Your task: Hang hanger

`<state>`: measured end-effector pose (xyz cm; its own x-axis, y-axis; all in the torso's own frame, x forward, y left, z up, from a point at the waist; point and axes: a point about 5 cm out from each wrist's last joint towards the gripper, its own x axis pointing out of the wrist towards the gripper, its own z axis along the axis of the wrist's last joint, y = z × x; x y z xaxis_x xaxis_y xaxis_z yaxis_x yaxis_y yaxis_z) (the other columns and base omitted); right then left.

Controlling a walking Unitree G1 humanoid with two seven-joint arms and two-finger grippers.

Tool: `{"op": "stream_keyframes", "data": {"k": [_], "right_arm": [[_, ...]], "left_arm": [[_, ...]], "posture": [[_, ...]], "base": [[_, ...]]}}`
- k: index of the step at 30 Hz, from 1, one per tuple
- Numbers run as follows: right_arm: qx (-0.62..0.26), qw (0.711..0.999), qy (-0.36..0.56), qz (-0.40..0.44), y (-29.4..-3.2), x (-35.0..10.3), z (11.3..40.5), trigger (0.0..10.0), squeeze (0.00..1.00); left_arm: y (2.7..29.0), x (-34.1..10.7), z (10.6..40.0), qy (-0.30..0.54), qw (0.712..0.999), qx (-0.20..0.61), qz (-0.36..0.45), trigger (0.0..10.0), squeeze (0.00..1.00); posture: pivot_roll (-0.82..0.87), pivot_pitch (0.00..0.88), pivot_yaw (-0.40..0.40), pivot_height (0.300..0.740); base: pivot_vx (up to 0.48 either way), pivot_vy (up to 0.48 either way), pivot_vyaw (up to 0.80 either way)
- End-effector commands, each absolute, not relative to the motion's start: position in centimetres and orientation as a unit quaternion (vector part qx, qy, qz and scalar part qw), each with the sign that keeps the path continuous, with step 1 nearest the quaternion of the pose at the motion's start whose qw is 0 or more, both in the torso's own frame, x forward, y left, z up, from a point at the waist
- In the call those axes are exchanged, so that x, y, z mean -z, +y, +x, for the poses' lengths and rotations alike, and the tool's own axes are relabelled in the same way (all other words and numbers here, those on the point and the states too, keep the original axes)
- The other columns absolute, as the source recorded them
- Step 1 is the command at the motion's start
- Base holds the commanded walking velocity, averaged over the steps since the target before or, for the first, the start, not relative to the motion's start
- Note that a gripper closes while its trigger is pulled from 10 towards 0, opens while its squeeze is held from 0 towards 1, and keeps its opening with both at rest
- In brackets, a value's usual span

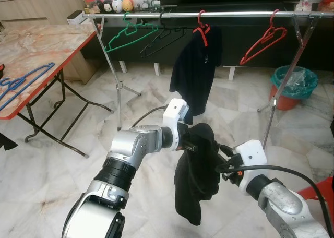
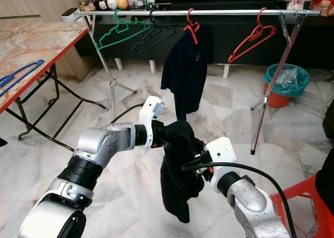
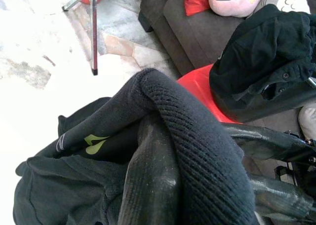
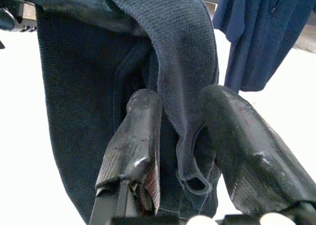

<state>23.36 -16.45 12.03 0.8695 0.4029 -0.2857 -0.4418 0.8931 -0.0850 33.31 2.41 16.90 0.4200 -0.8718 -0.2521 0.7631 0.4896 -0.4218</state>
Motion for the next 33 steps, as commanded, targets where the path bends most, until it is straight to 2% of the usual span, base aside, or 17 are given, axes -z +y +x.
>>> {"op": "stream_keyframes", "data": {"k": [1, 9, 13, 24, 33], "right_arm": [[-0.229, 0.962, 0.133, -0.07, -15.9, -11.8, 23.4, 10.0, 0.0], [-0.226, 0.955, 0.153, -0.12, -15.3, -11.0, 24.1, 10.0, 0.0], [-0.198, 0.956, 0.152, -0.156, -15.6, -11.1, 24.7, 10.0, 0.0], [-0.121, 0.965, 0.145, -0.18, -16.1, -11.3, 26.3, 10.0, 0.0], [-0.103, 0.966, 0.147, -0.186, -16.0, -11.0, 26.7, 10.0, 0.0]], "left_arm": [[2.5, -17.9, 33.2, 0.205, 0.831, 0.502, -0.123, 10.0, 0.0], [2.2, -18.1, 33.0, 0.204, 0.828, 0.508, -0.124, 10.0, 0.0], [2.2, -18.2, 32.9, 0.204, 0.825, 0.511, -0.126, 10.0, 0.0], [2.1, -18.2, 32.4, 0.208, 0.814, 0.528, -0.124, 10.0, 0.0], [2.1, -18.3, 31.9, 0.212, 0.804, 0.543, -0.119, 10.0, 0.0]], "posture": [[-0.06, 0.045, 0.109, 0.74], [-0.06, 0.047, 0.106, 0.74], [-0.06, 0.049, 0.104, 0.74], [-0.06, 0.05, 0.099, 0.74], [-0.06, 0.048, 0.098, 0.74]], "base": [[0.0, 0.0, 0.0], [0.0, 0.0, 0.0], [0.0, 0.0, 0.0], [0.0, 0.0, 0.0], [0.0, 0.0, 0.0]]}}
